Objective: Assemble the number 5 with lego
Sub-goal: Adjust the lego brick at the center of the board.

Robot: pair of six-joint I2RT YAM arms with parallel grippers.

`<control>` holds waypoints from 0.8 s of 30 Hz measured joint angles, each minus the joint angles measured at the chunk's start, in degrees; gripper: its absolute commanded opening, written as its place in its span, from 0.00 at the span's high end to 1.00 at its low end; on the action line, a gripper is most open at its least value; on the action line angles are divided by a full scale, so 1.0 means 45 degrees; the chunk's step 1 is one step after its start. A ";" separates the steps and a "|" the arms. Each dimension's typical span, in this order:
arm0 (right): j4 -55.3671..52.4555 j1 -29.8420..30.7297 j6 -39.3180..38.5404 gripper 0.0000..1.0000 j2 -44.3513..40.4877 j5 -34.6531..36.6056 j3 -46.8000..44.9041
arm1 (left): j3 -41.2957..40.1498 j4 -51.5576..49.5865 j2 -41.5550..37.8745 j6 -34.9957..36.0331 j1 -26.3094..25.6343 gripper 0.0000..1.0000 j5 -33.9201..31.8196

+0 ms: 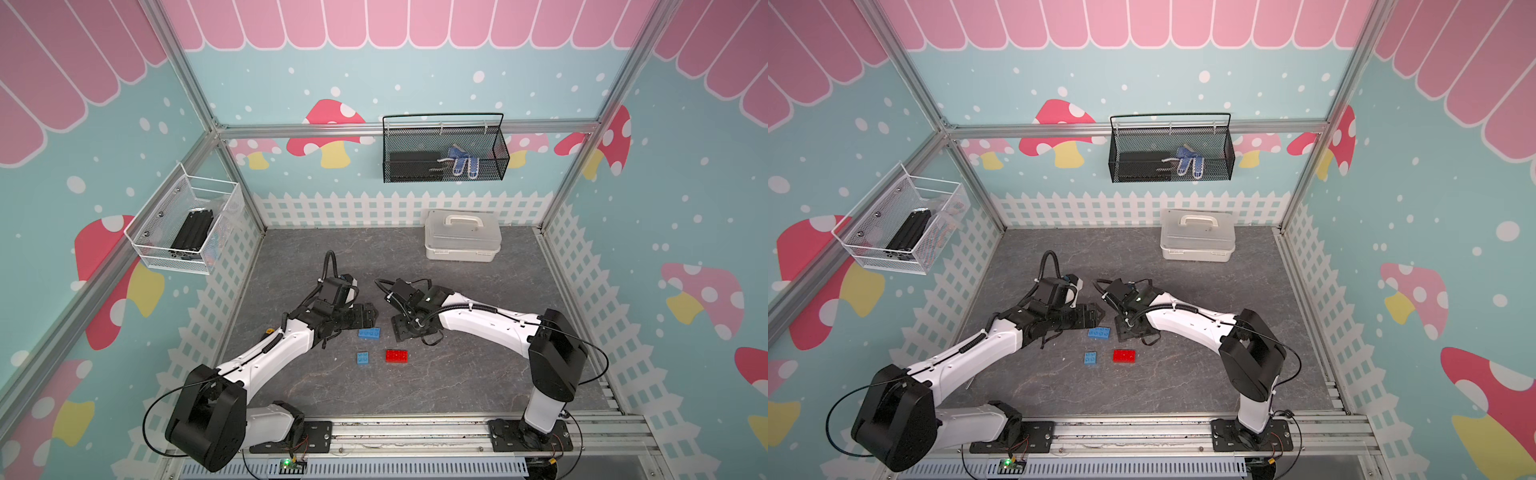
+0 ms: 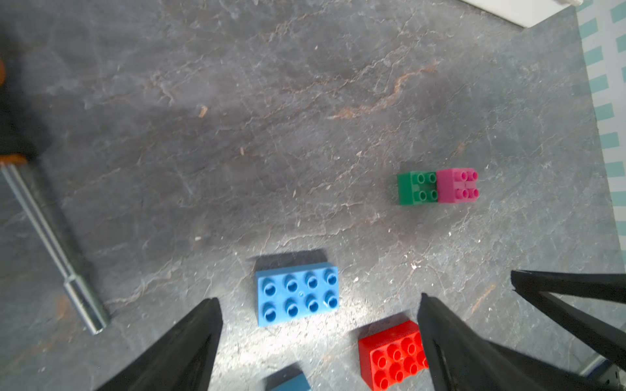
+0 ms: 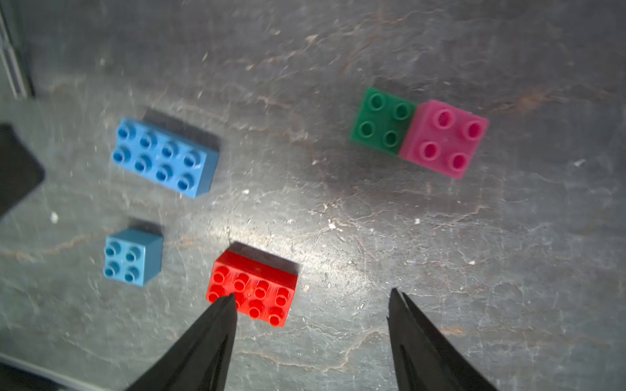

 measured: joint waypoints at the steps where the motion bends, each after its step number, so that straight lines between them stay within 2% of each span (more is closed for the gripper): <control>1: 0.0073 0.0044 -0.0597 0.26 0.0000 -0.0117 -0.0097 | -0.0029 -0.0083 -0.0087 -0.0063 0.0000 0.06 -0.0010; 7: 0.0491 0.0126 -0.4697 0.27 -0.0005 -0.1214 -0.0792 | -0.0049 -0.0928 -0.0826 -0.0452 0.0413 0.06 -0.0287; 14: 0.0855 0.0126 -0.7281 0.29 0.0029 -0.2395 -0.1044 | -0.0593 -0.1943 -0.2166 -0.1219 0.1715 0.06 -0.0631; 19: 0.0923 0.0126 -0.7155 0.32 0.0413 -0.2239 -0.1107 | -0.0835 -0.2443 -0.2623 -0.1554 0.1749 0.06 -0.0670; 22: 0.0748 0.0175 -0.5717 0.30 0.0709 -0.1875 -0.0996 | -0.0903 -0.2589 -0.2773 -0.1637 0.1749 0.06 -0.0670; 24: 0.0573 0.0296 -0.4099 0.27 0.0690 -0.1554 -0.0903 | -0.0952 -0.2715 -0.2900 -0.1642 0.1749 0.06 -0.0685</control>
